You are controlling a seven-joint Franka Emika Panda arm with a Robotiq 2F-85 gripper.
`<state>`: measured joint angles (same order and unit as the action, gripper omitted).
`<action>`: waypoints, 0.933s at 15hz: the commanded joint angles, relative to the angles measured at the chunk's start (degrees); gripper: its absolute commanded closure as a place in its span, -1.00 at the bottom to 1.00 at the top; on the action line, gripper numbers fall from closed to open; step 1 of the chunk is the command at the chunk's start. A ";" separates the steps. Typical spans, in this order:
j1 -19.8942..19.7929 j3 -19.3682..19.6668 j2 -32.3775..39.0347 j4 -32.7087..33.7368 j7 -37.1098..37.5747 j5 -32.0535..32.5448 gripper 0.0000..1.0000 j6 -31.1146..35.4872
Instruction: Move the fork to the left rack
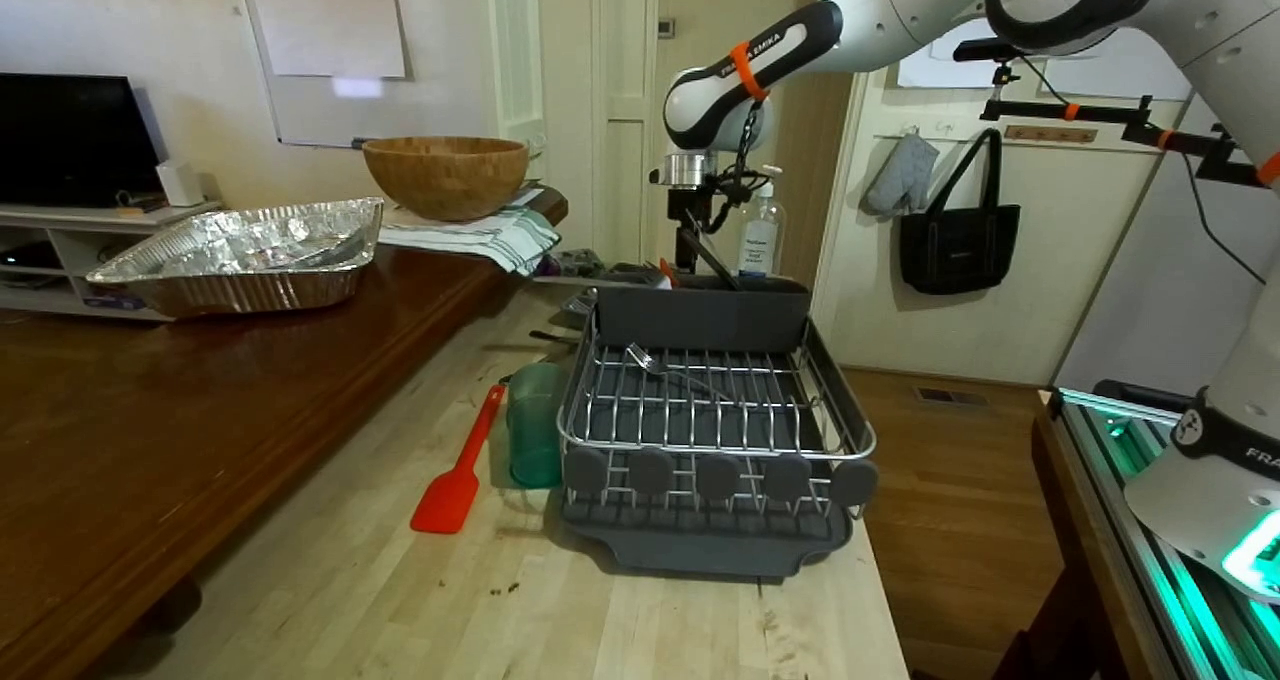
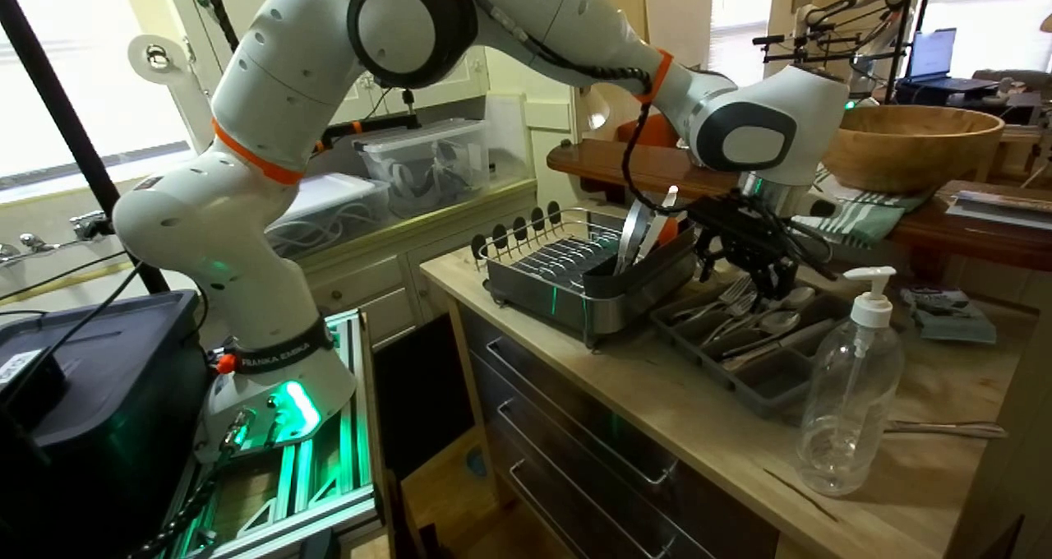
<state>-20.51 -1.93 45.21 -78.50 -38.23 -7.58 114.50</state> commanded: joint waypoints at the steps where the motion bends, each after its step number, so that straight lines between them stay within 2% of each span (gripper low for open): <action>1: -0.97 -2.46 2.91 3.27 -4.36 -3.11 -1.00 -3.90; 5: 0.53 -1.85 4.17 3.28 -1.35 -3.70 -0.95 -2.74; 8: 0.99 -1.90 5.57 4.32 0.82 -4.52 -0.60 -2.03; 9: 1.18 -1.94 6.26 5.18 1.93 -4.78 -0.31 -2.35; 12: 2.21 -1.71 8.33 7.52 5.81 -4.52 0.18 -1.77; 13: 2.56 -1.62 9.11 8.45 7.22 -4.32 0.23 -1.48; 14: 2.79 -1.51 9.80 9.60 8.54 -4.17 0.20 -1.44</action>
<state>-19.09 -3.77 50.87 -73.71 -33.97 -11.05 112.38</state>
